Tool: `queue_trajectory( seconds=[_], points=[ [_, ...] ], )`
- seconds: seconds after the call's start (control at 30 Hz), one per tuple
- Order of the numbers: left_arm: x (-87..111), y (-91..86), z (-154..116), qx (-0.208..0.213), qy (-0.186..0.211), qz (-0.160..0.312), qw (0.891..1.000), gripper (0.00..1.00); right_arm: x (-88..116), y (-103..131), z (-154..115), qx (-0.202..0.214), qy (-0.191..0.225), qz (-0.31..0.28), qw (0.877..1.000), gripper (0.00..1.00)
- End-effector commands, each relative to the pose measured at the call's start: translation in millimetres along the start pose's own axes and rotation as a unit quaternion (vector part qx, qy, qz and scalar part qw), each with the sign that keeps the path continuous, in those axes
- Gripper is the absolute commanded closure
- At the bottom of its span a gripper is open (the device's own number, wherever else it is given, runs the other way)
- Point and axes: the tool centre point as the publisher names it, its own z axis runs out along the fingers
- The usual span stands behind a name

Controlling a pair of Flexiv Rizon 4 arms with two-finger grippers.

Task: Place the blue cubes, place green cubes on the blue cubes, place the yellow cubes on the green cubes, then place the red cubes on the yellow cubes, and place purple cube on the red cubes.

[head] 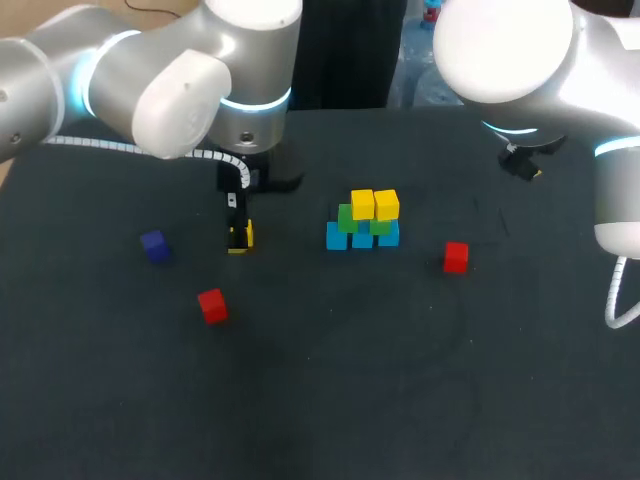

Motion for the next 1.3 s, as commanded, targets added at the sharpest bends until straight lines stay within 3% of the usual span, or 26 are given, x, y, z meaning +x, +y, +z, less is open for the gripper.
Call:
queue_trajectory(
  seconds=[0.03,0.3,0.37,0.43,0.47,0.87,1.3],
  points=[
    [-0.3,5.4,-0.2,-0.001,-0.002,0.001,1.0,0.0,1.2,-0.1,0.5,0.0,-0.002,0.001,1.0,0.0],
    [0.5,7.3,0.1,-0.008,-0.007,0.004,1.0,0.0,1.2,-0.1,0.5,0.0,-0.002,0.001,1.0,0.0],
    [1.3,8.7,0.0,-0.009,-0.008,0.004,1.0,0.56,1.2,-0.1,0.5,0.0,-0.002,0.001,1.0,0.0],
    [1.4,8.9,0.0,-0.01,-0.009,0.005,1.0,0.88,1.2,-0.1,0.5,0.0,-0.002,0.001,1.0,0.0],
    [1.5,8.7,-0.3,-0.011,-0.009,0.006,1.0,1.0,1.2,-0.1,0.5,0.0,-0.002,0.001,1.0,0.0],
    [0.6,5.5,-6.8,-0.01,-0.018,0.013,1.0,1.0,1.2,-0.1,0.5,0.0,-0.002,0.001,1.0,0.0],
    [-2.8,5.9,-31.1,-0.02,-0.024,0.032,0.999,1.0,1.2,-0.1,0.5,0.0,-0.002,0.001,1.0,0.0]
  ],
)
